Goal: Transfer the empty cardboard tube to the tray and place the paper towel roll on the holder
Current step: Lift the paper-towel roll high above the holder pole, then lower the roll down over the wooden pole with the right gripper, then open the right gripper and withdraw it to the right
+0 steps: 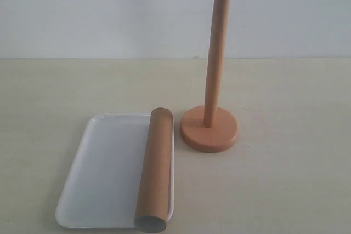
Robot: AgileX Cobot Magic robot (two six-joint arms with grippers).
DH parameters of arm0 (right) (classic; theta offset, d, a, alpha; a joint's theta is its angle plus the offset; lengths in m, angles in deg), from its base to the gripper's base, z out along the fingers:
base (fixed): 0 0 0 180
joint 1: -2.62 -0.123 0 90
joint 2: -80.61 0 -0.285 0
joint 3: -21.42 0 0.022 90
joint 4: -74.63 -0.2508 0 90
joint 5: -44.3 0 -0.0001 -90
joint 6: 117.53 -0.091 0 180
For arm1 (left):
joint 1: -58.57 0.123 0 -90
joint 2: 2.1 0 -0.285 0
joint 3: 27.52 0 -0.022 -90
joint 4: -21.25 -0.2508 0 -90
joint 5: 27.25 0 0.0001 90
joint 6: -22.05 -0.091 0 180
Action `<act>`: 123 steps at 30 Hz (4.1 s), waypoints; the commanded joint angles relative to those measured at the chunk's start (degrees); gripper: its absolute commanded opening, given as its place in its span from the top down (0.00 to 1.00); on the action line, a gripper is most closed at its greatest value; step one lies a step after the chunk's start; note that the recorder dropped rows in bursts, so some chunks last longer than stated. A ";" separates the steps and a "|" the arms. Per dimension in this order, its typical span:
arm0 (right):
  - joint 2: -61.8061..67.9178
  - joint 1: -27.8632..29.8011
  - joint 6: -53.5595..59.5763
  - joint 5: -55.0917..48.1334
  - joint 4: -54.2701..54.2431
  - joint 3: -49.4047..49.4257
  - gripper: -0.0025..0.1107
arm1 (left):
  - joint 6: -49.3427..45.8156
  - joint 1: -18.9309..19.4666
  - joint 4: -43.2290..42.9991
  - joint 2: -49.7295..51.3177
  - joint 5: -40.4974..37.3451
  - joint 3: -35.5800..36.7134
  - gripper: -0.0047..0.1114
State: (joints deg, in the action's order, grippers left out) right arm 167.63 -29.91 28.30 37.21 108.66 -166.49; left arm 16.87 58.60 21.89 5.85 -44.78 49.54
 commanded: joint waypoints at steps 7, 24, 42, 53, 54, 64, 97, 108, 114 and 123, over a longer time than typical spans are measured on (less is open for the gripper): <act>3.35 -0.13 0.63 -8.71 -2.62 -6.15 0.98 | 0.48 0.13 0.21 -0.17 -0.04 0.16 0.92; 5.48 -3.98 4.74 -8.60 -0.31 -6.15 0.98 | 0.48 0.13 0.21 -0.17 -0.04 0.16 0.92; 7.12 2.53 -23.11 5.52 20.95 7.86 0.98 | 0.48 0.13 0.21 -0.17 -0.04 0.16 0.92; 8.41 8.16 -9.89 25.85 4.88 21.30 0.98 | 0.48 0.13 0.21 -0.17 -0.04 0.16 0.92; 8.72 8.16 -2.59 27.64 -1.65 22.87 0.98 | 0.48 0.13 0.21 -0.17 -0.04 0.16 0.92; 11.76 8.04 19.60 46.54 -24.49 37.63 0.98 | 0.48 0.13 0.21 -0.17 -0.04 0.16 0.92; 21.98 8.04 19.17 54.30 -20.69 41.82 0.06 | 0.48 0.13 0.21 -0.17 -0.04 0.16 0.92; 8.53 8.04 13.94 28.51 -3.48 41.82 0.06 | 0.48 0.13 0.21 -0.17 -0.04 0.16 0.92; 1.54 8.04 14.73 19.33 -3.60 41.82 0.06 | 0.48 0.13 0.21 -0.17 -0.04 0.16 0.92; -11.26 8.04 13.91 -3.01 -3.69 42.03 0.06 | 0.48 0.13 0.21 -0.17 -0.04 0.16 0.92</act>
State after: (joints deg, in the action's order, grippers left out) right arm 160.84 -21.98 42.52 42.77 104.86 -124.70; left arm 16.87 58.60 21.89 5.85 -44.78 49.54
